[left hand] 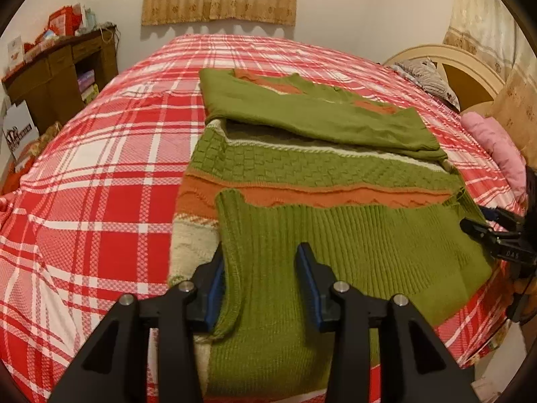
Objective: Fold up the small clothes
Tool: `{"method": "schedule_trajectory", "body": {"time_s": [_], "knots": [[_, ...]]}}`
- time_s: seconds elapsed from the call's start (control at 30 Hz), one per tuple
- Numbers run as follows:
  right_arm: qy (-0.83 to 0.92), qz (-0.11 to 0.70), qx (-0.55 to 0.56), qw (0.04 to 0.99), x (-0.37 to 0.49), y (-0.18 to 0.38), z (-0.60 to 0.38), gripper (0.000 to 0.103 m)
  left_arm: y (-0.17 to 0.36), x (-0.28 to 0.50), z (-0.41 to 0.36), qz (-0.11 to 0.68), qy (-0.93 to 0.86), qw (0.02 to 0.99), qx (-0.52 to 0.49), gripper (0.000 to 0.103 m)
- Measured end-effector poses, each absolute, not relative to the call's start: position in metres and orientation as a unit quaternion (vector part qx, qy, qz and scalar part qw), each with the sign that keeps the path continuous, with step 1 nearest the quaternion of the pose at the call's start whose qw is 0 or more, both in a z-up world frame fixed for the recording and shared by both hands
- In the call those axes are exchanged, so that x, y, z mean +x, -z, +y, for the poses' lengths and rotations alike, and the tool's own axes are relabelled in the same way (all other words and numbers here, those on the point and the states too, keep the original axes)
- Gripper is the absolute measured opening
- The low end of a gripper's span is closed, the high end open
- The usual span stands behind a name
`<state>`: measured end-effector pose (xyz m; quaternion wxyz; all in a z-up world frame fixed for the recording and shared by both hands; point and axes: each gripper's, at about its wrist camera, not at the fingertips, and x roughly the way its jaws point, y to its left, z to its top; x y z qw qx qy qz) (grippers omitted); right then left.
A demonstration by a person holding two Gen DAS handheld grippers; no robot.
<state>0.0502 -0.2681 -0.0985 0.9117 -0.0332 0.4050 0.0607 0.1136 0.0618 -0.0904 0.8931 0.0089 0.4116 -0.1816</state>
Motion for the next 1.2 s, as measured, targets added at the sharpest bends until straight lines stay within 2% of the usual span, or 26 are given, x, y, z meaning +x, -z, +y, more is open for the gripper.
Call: {"method": "schedule_trajectory", "body": {"time_s": [0.03, 0.07, 0.17, 0.33, 0.53, 0.8, 1.2], "knots": [[-0.073, 0.403, -0.031, 0.912, 0.048, 0.096, -0.266, 0.033, 0.09, 0.113, 0.061, 0.407, 0.176, 0.896, 0.014, 0.019], [-0.083, 0.409, -0.021, 0.908, 0.048, 0.095, -0.266, 0.013, 0.09, 0.112, 0.061, 0.404, 0.176, 0.897, 0.012, 0.012], [-0.076, 0.404, -0.021, 0.912, 0.046, 0.087, -0.266, 0.012, 0.084, 0.116, 0.062, 0.412, 0.174, 0.894, 0.002, 0.008], [-0.075, 0.354, 0.008, 0.932, 0.042, 0.049, -0.271, 0.012, 0.057, 0.121, 0.061, 0.383, 0.179, 0.906, -0.009, 0.008], [-0.055, 0.295, -0.007, 0.954, 0.056, 0.009, -0.27, 0.012, 0.022, 0.151, 0.06, 0.35, 0.172, 0.92, -0.034, 0.008], [-0.02, 0.283, -0.002, 0.959, 0.117, -0.004, -0.282, 0.012, 0.004, 0.212, 0.042, 0.329, 0.147, 0.932, -0.032, 0.006], [0.005, 0.284, -0.042, 0.958, 0.213, 0.0, -0.29, 0.012, 0.01, 0.306, 0.014, 0.341, 0.124, 0.931, -0.043, 0.006]]}}
